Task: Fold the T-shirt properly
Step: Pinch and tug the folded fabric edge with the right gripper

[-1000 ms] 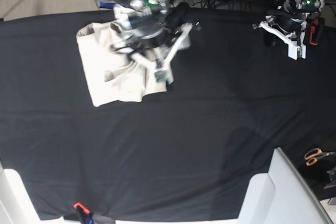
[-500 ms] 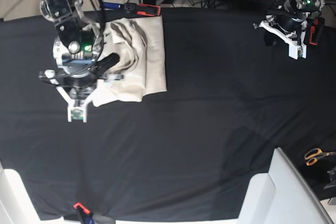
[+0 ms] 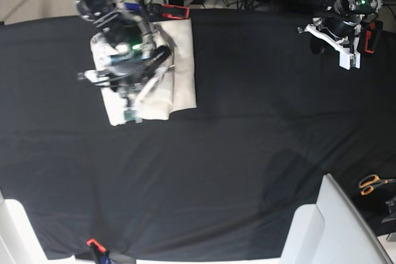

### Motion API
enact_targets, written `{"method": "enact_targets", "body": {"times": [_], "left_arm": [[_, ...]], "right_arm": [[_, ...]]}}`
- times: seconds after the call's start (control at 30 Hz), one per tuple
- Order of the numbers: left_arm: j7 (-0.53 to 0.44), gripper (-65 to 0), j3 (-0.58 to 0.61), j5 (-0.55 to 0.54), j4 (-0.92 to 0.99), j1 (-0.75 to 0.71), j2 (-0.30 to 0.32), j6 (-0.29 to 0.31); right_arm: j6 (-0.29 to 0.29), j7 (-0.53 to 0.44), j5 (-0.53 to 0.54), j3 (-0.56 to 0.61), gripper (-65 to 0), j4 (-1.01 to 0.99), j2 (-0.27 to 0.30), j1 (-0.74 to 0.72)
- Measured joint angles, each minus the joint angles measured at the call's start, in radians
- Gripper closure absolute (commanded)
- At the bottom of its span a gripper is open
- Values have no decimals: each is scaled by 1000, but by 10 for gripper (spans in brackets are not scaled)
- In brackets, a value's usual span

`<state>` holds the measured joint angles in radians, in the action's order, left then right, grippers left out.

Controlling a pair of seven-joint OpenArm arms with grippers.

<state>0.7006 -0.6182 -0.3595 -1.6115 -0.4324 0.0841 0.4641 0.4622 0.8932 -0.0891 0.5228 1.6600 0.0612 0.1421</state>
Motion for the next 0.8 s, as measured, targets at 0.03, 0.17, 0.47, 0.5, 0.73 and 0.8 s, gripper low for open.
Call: {"method": "enact_targets", "body": {"times": [0.03,0.17,0.47,0.5,0.73,0.8], "left_arm": [[0,0,0,0,0,0,0,0],[0,0,-1,0,0,0,0,0],[0,0,-3,0,0,0,0,0],[0,0,-3,0,0,0,0,0],[0,0,-5,0,0,0,0,0],[0,0,-5,0,0,0,0,0]], "right_arm": [[0,3,1,12,-3,0,-13,0],[0,5,1,56,-3,0,-28,-20],[0,-4,-1,78,-3,-98,-90,-44],[0,-2,-2,78,-3,-101,-99,-43],[0,-4,-1,160,-3,-105,-128,-44],[0,-4,-2,164,-5,-105,-133,-45]]}}
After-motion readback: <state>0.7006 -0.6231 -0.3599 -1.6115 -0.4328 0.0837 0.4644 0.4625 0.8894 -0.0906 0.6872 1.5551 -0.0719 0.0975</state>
